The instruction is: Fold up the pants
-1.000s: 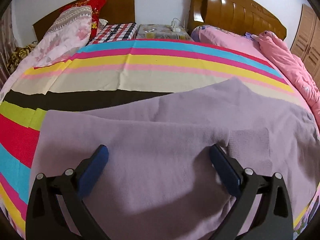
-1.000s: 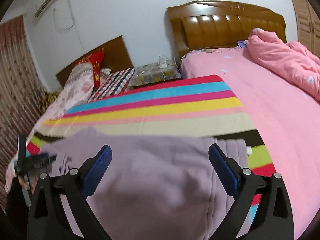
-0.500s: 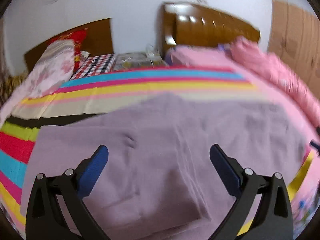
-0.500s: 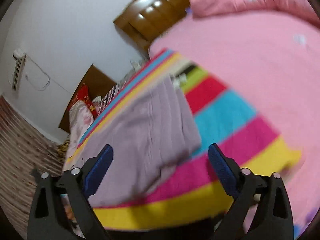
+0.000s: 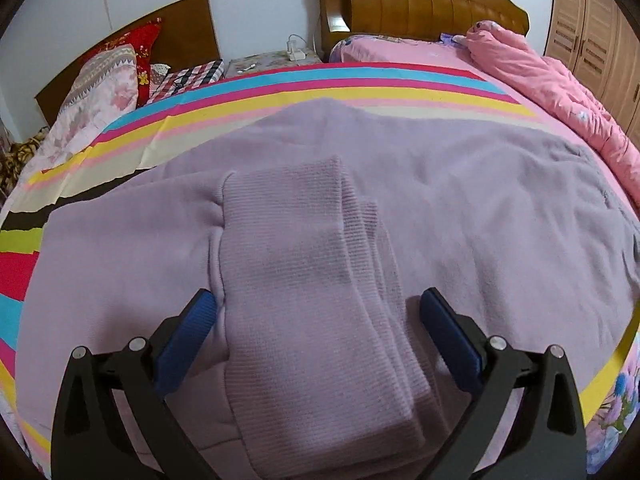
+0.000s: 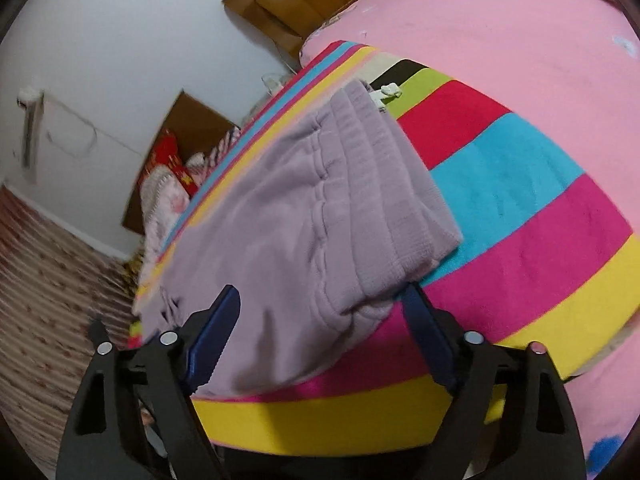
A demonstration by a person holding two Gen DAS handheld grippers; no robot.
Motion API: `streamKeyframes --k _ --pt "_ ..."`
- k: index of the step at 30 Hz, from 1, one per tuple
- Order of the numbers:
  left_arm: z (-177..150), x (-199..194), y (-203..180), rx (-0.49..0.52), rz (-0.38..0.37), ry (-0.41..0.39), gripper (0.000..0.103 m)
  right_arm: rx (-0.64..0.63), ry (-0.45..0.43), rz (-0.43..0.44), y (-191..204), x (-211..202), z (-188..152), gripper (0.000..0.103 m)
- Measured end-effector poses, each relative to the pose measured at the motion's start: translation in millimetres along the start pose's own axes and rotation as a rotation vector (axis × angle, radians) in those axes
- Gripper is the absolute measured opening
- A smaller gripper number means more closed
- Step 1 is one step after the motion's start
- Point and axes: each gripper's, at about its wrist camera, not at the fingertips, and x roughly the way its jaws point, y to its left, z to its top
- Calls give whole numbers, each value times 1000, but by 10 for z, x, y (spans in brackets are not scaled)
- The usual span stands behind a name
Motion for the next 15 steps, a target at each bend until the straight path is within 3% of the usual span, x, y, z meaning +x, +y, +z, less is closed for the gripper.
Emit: streamKeyframes --k 4,9,12,15 --pt "-2 20 42 3 2 0 101 -1 32 18 38 51 5 79" --pt "-16 5 96 -3 -12 -5 101 57 -8 4 33 79 63 75" --pt "-18 -1 127 -11 -25 -11 101 32 -53 -44 52 42 -8 69" --pt "-16 5 126 -13 -29 -14 101 -40 -77 -117 150 69 -43 70"
